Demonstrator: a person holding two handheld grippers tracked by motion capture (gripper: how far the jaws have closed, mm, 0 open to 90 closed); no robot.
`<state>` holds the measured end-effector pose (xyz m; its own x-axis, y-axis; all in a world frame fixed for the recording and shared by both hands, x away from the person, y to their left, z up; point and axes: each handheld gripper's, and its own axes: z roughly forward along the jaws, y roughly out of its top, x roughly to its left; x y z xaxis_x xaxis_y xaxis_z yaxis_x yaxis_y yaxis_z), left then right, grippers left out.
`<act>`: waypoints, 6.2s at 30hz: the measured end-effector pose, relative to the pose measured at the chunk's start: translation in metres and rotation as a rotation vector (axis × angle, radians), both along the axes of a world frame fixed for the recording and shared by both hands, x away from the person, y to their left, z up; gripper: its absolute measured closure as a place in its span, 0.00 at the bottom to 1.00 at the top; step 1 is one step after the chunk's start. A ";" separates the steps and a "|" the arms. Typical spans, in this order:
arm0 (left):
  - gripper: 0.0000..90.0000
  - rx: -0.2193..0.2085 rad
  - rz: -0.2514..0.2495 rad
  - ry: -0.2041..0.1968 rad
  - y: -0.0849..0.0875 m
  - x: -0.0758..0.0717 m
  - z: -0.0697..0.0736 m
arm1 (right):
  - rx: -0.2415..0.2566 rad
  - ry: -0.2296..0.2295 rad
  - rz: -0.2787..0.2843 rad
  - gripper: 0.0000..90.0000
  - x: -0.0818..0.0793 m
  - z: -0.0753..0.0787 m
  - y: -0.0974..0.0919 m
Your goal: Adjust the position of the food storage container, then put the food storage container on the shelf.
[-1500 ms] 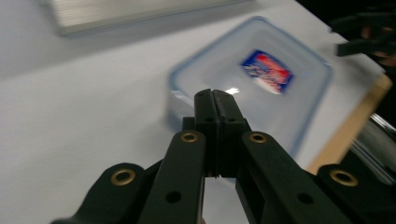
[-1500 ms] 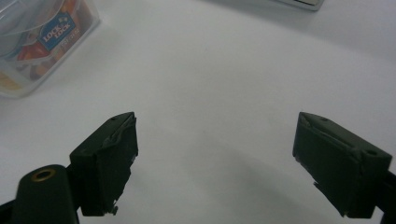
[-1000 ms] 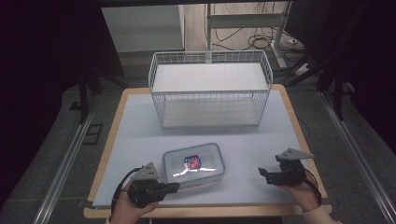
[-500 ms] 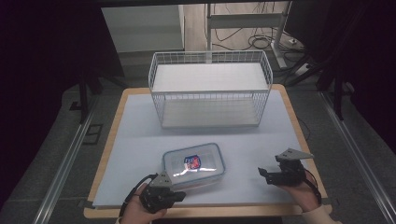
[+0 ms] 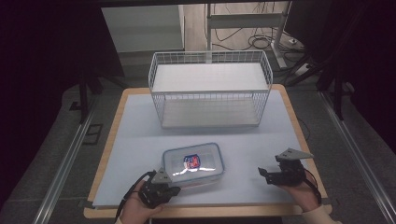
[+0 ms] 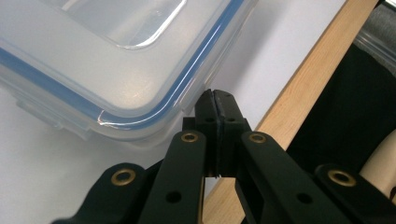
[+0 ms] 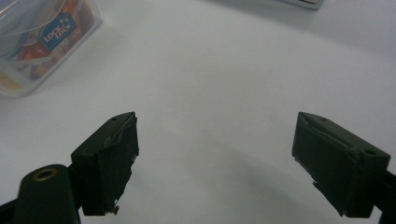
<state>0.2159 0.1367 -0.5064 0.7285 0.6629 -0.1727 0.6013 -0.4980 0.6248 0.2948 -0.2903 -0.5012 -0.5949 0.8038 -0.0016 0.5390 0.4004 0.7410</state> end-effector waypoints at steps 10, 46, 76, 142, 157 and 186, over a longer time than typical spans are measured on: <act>1.00 -0.031 0.027 0.014 0.008 0.010 -0.003 | 0.000 0.002 -0.002 0.17 0.000 0.000 0.000; 0.32 -0.273 0.359 -0.057 0.086 0.024 0.022 | 0.019 -0.024 0.008 0.18 -0.001 0.004 0.002; 0.21 -0.358 0.341 0.082 0.084 0.045 0.005 | 0.014 -0.022 0.035 0.16 -0.006 0.003 0.006; 0.31 -0.551 0.281 0.315 0.071 0.072 -0.024 | 0.398 0.401 0.217 0.15 0.044 0.007 0.116; 0.31 -0.547 0.276 0.312 0.070 0.072 -0.024 | 0.410 0.500 0.217 0.19 0.052 -0.008 0.134; 0.41 -0.567 0.304 0.228 0.071 0.051 -0.018 | 0.519 0.492 0.214 0.52 0.043 -0.002 0.112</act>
<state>0.2672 0.2072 -0.5243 0.4286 0.5936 -0.6812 0.8104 0.0808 0.5803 0.3377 -0.1779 -0.5033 -0.5724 0.4952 0.6536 0.8069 0.1981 0.5565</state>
